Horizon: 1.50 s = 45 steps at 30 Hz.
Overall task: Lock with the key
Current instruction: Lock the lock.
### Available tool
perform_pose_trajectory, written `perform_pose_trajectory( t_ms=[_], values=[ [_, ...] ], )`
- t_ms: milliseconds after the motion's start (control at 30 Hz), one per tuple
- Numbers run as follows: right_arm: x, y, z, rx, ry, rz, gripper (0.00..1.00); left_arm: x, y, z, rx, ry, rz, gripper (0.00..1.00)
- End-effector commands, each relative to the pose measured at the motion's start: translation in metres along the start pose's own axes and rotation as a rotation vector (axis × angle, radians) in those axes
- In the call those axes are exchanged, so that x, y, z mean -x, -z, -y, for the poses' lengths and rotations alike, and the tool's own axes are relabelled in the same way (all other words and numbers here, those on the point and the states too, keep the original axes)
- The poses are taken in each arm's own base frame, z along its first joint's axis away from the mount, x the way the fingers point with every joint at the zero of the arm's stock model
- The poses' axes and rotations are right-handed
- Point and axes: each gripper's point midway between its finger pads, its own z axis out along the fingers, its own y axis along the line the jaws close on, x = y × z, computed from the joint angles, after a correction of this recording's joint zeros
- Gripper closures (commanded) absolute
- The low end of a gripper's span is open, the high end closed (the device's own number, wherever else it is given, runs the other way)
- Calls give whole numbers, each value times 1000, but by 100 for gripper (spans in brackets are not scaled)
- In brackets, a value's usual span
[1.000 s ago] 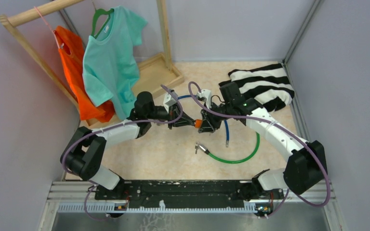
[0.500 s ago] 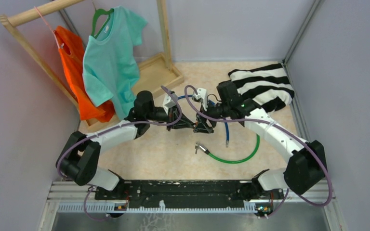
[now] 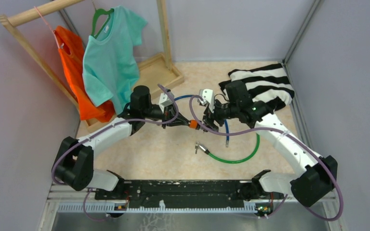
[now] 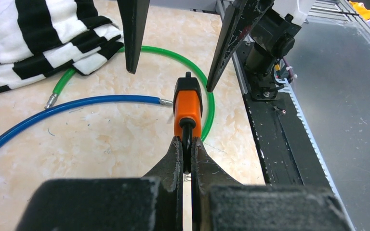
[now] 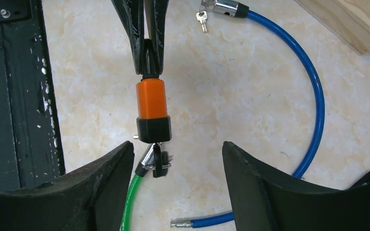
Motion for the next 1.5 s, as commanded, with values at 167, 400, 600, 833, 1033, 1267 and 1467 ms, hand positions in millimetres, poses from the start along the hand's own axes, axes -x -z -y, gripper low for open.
perform_pose_trajectory(
  t_ms=[167,400,600,833,1033,1267,1467],
  values=[
    [11,4,0,45,24,4,44,27,4,8,-24,-103,28,100],
    [6,-6,-2,86,1,1,51,29,4,10,-26,-106,31,100],
    [7,-9,-1,91,7,7,71,28,4,8,-20,-111,28,100],
    [10,-8,-1,84,27,29,100,28,5,-1,26,-108,22,100],
    [-2,-5,10,16,51,-9,100,27,10,-9,61,-104,15,100],
    [-28,12,25,-72,73,-68,100,29,21,-15,82,-91,20,100],
    [-35,19,24,-71,57,-82,100,32,27,-20,103,-85,24,100]
  ],
)
